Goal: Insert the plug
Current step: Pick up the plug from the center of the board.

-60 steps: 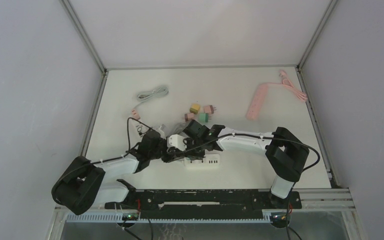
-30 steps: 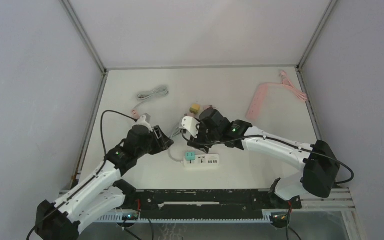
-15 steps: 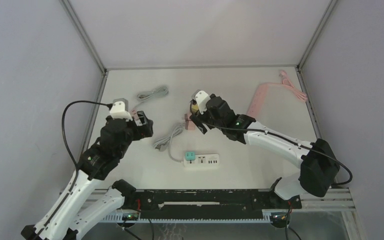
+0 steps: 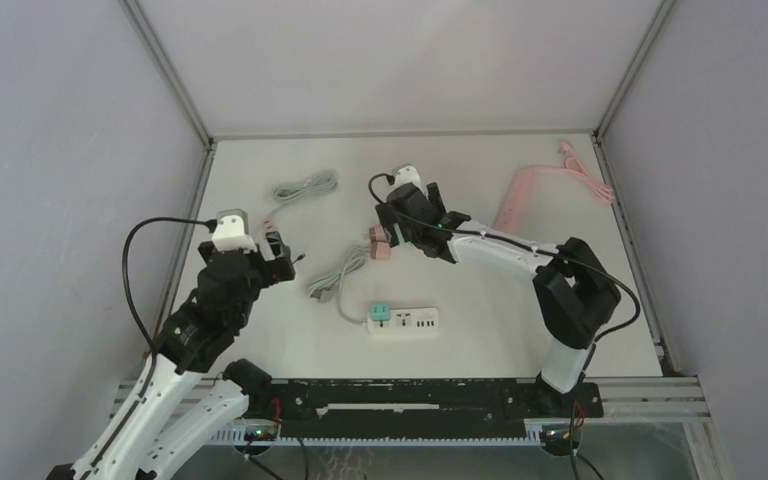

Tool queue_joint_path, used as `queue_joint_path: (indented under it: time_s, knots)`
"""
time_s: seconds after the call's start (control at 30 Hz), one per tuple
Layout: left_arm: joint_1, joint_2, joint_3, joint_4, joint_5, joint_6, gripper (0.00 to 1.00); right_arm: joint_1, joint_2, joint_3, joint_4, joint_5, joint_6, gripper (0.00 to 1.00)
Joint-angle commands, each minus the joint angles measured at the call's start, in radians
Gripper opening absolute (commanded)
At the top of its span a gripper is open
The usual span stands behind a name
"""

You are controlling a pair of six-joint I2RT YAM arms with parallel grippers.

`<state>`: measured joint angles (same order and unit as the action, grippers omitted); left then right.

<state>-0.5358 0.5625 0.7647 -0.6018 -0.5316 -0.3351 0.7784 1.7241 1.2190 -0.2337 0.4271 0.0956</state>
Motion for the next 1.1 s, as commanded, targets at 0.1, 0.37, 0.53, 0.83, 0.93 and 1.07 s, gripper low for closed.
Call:
queue_joint_path:
  time_s: [0.1, 0.37, 0.53, 0.83, 0.93, 1.07]
  knots:
    - [0.013, -0.018, -0.018, 0.044, 0.006, 0.031, 1.00, -0.028, 0.158, 0.180, -0.089, 0.065, 0.220, 0.96]
    - [0.013, -0.030, -0.023, 0.045, 0.018, 0.030, 1.00, -0.039, 0.274, 0.268, -0.147, 0.088, 0.265, 0.85]
    - [0.013, -0.033, -0.026, 0.046, 0.034, 0.031, 1.00, -0.051, 0.317, 0.305, -0.174, 0.070, 0.301, 0.76]
    - [0.013, -0.035, -0.029, 0.047, 0.040, 0.032, 1.00, -0.044, 0.358, 0.350, -0.245, 0.065, 0.405, 0.69]
    - [0.013, -0.032, -0.029, 0.048, 0.043, 0.033, 1.00, -0.036, 0.358, 0.352, -0.239, 0.063, 0.440, 0.69]
    - [0.013, -0.029, -0.028, 0.049, 0.048, 0.033, 1.00, -0.037, 0.380, 0.376, -0.275, 0.079, 0.505, 0.72]
